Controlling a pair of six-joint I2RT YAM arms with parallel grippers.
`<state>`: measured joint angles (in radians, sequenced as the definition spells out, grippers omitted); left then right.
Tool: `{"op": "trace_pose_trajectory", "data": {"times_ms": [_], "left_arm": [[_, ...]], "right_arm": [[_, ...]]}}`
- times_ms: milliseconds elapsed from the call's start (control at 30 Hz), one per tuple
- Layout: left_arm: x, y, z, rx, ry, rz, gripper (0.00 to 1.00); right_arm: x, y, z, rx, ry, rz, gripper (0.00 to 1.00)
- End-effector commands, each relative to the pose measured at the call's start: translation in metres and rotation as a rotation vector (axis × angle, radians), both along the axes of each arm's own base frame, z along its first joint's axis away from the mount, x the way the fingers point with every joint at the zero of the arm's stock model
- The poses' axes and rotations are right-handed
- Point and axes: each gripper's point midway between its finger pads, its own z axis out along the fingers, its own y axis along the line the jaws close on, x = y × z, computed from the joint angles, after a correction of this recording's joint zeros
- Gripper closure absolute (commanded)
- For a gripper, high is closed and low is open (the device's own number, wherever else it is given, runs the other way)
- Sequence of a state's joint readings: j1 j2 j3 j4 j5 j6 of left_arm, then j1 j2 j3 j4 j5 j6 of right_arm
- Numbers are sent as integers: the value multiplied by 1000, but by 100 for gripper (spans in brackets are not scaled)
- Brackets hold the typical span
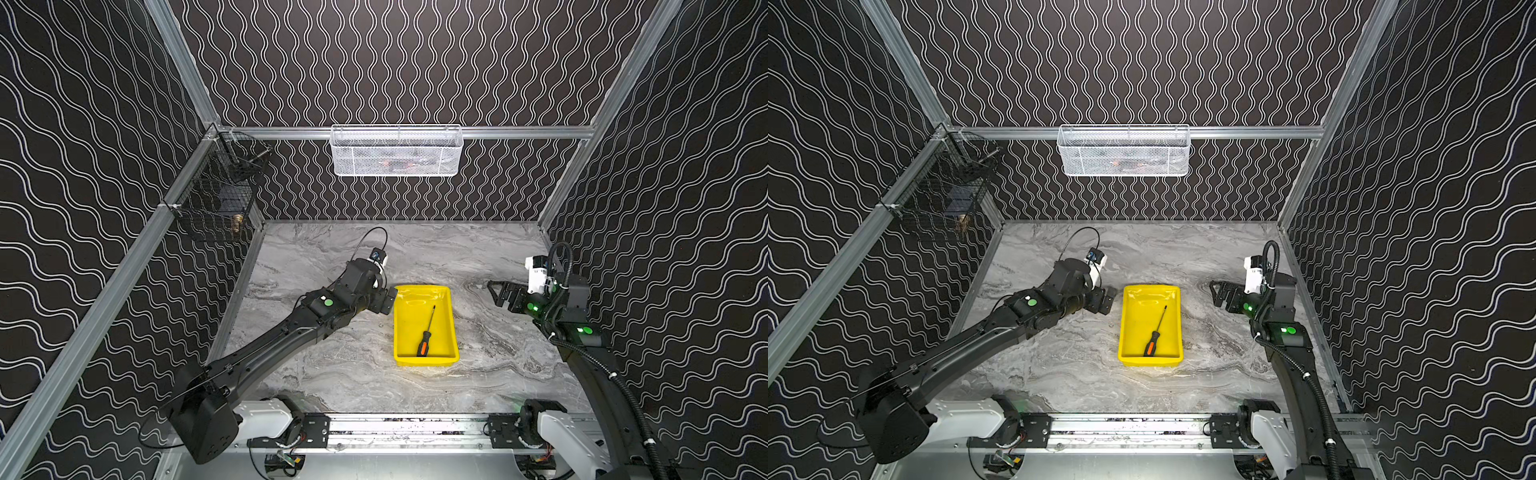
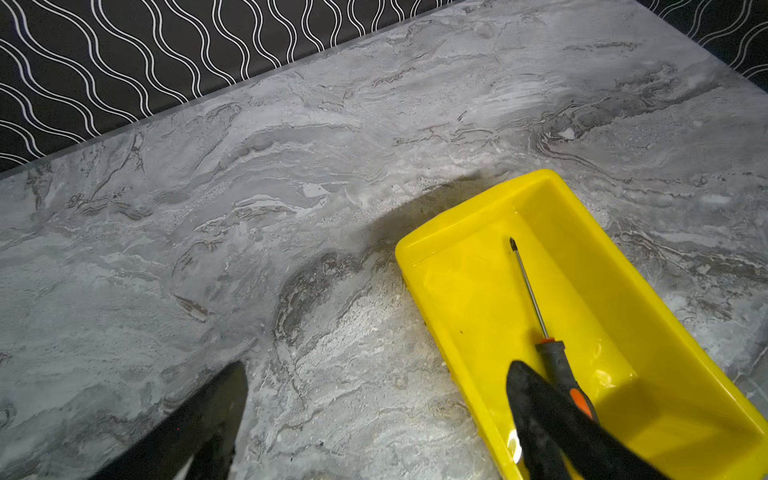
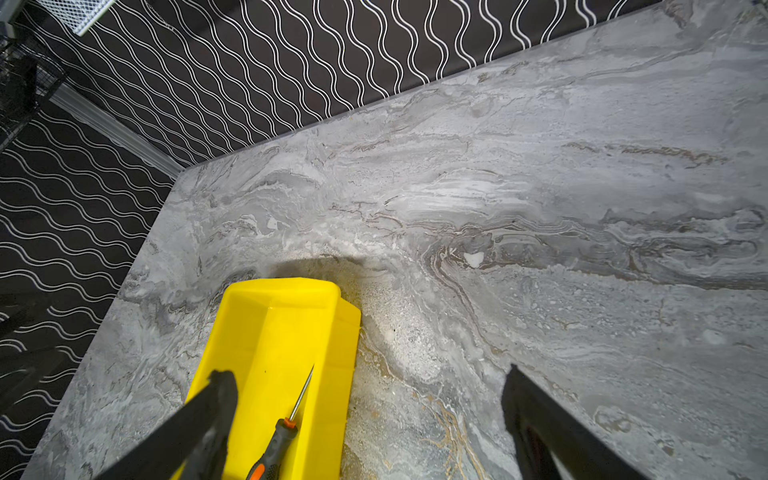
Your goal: Put the screwdriver in the bin
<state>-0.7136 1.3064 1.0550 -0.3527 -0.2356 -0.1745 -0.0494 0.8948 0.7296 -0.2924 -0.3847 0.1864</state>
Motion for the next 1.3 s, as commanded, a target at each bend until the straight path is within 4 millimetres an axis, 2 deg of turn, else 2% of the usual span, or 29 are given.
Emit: {"op": "trace_pose_trajectory", "data": {"times_ms": [0, 133, 367, 400, 467, 533, 600, 667, 767, 867, 1033, 1267], "left_arm": [[14, -14, 10, -27, -42, -33, 1], [17, -17, 1, -26, -24, -37, 1], [24, -2, 6, -23, -98, -16, 1], [26, 5, 5, -1, -123, 3, 1], [33, 33, 5, 77, -181, 110, 1], [33, 56, 4, 78, -229, 180, 1], [31, 76, 5, 47, -317, 213, 1], [27, 105, 4, 44, -392, 271, 1], [21, 147, -3, 103, -469, 382, 1], [18, 178, -13, 166, -522, 471, 1], [29, 191, -44, 188, -442, 451, 1], [42, 202, -84, 91, -332, 445, 1]], "right_arm": [[0, -7, 10, -25, -16, -39, 1], [5, -18, 15, -59, -63, -96, 1], [19, -30, 11, -106, -121, -152, 1], [21, -31, 8, -109, -136, -157, 1], [26, -33, 3, -124, -198, -159, 0], [29, -38, -4, -120, -253, -199, 1], [32, -45, -13, -131, -317, -237, 0], [32, -53, -24, -139, -374, -287, 1], [31, -61, -36, -182, -434, -326, 0], [34, -65, -50, -262, -435, -322, 0], [39, -68, -67, -327, -356, -307, 1], [39, -70, -73, -327, -388, -322, 1]]}}
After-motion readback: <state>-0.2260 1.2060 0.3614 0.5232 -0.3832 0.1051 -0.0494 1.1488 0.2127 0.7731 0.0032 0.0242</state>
